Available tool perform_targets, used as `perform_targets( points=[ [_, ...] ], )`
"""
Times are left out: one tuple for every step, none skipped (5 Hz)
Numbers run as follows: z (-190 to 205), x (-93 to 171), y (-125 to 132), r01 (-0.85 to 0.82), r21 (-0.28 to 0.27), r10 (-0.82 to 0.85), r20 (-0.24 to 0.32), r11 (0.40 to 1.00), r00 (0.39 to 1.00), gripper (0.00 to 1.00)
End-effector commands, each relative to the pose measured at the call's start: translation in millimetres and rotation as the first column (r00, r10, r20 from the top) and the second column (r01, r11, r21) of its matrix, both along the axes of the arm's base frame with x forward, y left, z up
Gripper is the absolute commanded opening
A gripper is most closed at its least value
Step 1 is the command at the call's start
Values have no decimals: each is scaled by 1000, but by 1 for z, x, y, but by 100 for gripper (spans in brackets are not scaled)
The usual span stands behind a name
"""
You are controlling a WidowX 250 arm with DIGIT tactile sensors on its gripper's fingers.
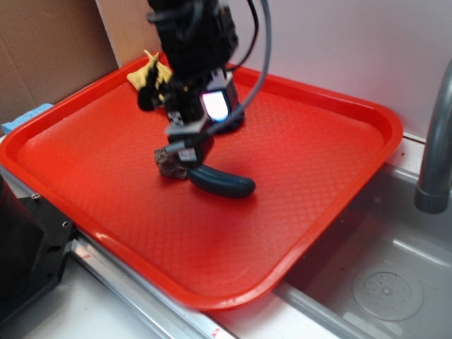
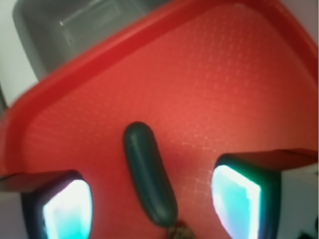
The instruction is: Grab the plastic pickle.
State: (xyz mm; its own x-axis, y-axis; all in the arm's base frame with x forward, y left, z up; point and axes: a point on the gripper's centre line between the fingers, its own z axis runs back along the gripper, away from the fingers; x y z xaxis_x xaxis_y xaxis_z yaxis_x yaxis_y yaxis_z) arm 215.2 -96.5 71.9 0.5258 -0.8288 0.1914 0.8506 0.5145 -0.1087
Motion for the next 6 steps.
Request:
perform_targets(
  points=[
    [-30,-10,-10,98,1,-98,4,995,995,100],
    [-45,-17,-15,129,50,-129,1,990,992,100],
    [-51,-20,-20,127,103,-129,10,987,992,88],
    [-54,-20,-21,108,153,-111,14,982,994,0],
    [-55,-18,-18,86,166,-89,11,982,996,0],
    [-27,-14,-10,-1,171,-7,43,985,999,0]
  ],
)
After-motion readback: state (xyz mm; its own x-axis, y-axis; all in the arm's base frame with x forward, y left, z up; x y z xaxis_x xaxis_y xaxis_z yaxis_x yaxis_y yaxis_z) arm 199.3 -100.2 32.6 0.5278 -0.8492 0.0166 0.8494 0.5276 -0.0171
